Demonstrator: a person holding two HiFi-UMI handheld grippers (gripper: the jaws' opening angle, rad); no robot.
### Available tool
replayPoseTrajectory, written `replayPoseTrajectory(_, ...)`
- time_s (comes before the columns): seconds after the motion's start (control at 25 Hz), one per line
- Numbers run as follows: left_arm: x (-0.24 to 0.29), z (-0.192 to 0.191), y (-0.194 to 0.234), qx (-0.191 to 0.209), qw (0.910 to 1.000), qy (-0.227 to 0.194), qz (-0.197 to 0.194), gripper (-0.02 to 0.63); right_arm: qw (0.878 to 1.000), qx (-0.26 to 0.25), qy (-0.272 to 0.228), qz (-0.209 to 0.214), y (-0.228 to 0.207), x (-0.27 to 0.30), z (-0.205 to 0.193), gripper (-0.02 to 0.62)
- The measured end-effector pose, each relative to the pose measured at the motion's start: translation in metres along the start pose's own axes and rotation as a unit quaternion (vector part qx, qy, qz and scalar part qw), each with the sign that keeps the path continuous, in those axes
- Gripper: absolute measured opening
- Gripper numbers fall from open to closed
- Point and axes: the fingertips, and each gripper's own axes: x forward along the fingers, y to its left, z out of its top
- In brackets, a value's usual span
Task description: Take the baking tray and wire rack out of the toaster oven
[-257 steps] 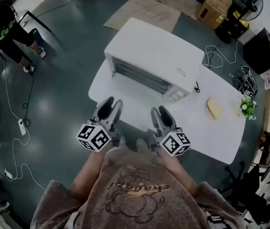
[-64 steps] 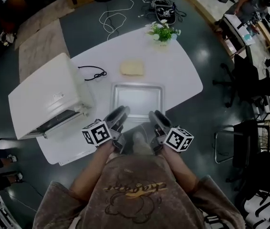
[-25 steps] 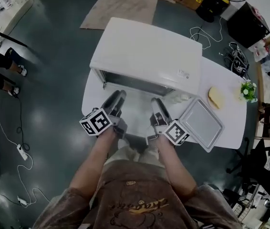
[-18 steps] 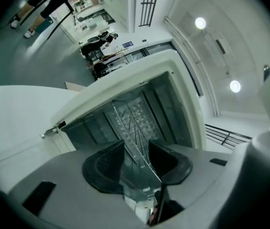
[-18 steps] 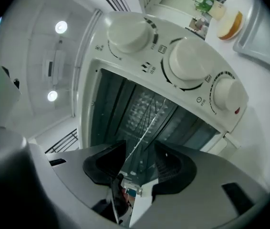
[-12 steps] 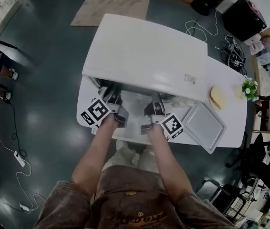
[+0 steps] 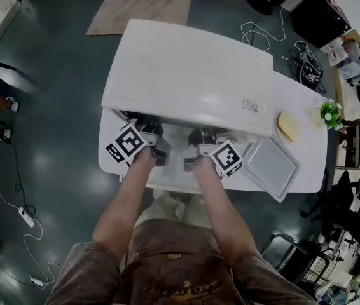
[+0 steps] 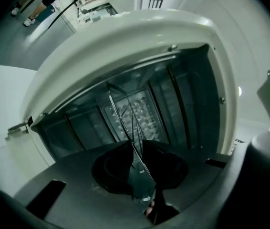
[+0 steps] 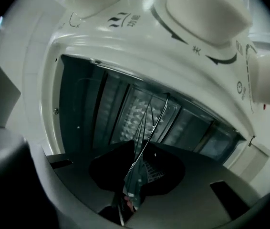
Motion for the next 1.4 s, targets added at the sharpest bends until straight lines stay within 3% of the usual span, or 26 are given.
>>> replayPoseTrajectory(0.56,-0.033,-0.012,-0.004,-0.043,0.9991,0.000,-0.005,0.020,0.999,0.029,0.026,0.006,0.004,-0.030,-0.017,0.031)
replayPoseTrajectory(0.76,-0.055,-0.019,-0.010,-0.067,0.9976,-0.006,-0.019,0.015,0.998,0.023,0.043,-0.025,-0.003,-0.056,-0.028,0.028)
replayPoseTrajectory(0.92,-0.075,-0.026,-0.012,-0.072,0.9973,-0.005,-0.017,0.011,0.998,0.029,0.057,0.016,0.011,-0.070,-0.034,0.026)
replayPoseTrajectory(1.4,-0.145,-0.051,-0.030,-0.096,0.9950,-0.012,-0.025,0.008,0.993,0.029,0.106,0.050,0.034,-0.136,-0.062,0.020)
